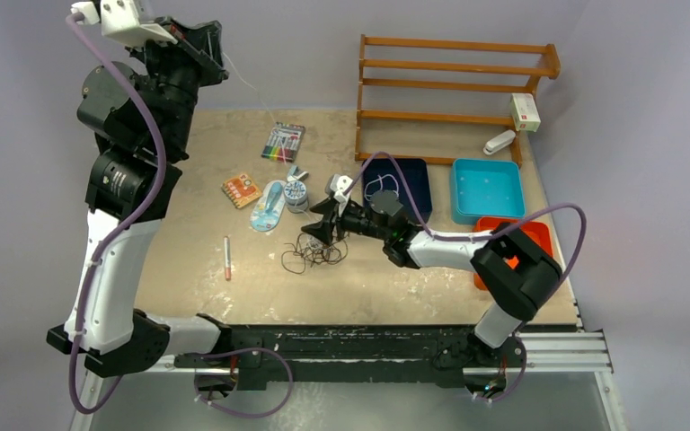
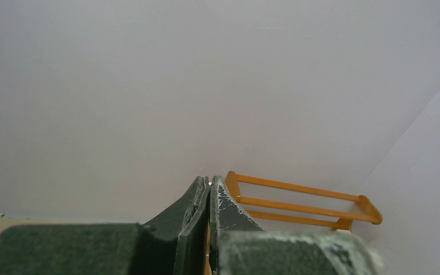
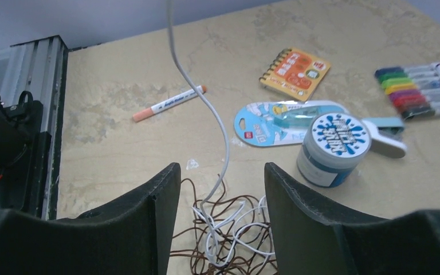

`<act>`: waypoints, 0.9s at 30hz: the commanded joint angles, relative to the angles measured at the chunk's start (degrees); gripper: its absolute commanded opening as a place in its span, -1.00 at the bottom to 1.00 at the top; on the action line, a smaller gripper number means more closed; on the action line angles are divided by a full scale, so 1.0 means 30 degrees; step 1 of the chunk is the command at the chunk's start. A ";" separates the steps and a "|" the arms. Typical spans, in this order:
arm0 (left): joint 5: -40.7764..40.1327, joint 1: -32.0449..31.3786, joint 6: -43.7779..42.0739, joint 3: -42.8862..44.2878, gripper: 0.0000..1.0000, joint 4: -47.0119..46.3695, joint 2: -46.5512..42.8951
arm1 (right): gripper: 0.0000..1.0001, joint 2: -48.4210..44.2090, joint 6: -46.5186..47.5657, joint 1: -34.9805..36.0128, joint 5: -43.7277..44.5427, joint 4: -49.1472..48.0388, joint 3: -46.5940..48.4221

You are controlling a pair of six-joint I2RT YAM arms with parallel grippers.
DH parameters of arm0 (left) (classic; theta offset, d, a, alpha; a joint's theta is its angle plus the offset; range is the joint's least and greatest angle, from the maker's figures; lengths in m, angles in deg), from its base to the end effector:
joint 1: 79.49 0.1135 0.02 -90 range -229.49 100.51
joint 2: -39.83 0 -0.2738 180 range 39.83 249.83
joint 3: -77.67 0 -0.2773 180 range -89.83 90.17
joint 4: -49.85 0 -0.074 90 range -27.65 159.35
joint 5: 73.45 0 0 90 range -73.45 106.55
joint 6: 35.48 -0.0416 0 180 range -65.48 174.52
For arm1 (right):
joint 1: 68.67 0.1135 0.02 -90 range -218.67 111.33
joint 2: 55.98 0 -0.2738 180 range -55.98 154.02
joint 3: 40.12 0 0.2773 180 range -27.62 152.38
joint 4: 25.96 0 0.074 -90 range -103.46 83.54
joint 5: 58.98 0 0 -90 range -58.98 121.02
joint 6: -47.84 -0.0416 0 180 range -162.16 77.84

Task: Untangle the cables

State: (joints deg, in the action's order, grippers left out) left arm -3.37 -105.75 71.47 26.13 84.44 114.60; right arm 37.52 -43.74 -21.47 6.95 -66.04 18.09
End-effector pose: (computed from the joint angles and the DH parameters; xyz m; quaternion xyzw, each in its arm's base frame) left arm 0.2028 -0.0843 0.6382 -0.0941 0.5808 -0.2022 0.7829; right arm 0.2421 0.2864 0.2359 -0.3981 0.5508 0.4258 0.5973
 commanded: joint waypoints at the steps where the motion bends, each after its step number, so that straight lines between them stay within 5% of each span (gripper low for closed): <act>1: 0.0137 0.0111 0.0092 -0.0053 -1.00 -0.1033 -0.0572 | 0.14 0.1052 -0.0978 -0.0033 -0.0715 -0.0618 0.1429; 5: 0.0042 0.0109 0.0078 -0.0416 -1.00 -0.1029 -0.0815 | -0.16 0.1840 -0.1673 -0.0040 -0.0829 -0.0862 0.2041; 12: -0.1291 0.0111 -0.0014 -0.2597 -1.00 -0.0846 -0.2030 | -1.00 -0.0140 -0.1193 -0.0060 0.0702 0.0431 0.2415; 19: -0.3864 0.0107 0.0990 -0.7785 -1.00 -0.0390 -0.4009 | -1.00 -0.3367 0.0737 -0.0058 0.1720 0.5028 0.5933; 27: -0.3232 0.0110 0.3134 -1.2862 -1.00 -0.0953 -0.5358 | -1.00 -0.4317 0.2190 -0.0030 0.3151 0.9391 1.0918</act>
State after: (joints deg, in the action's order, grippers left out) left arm -13.29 -105.75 76.74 -8.99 84.37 100.06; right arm 25.67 -40.49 -21.47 12.91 -44.97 44.65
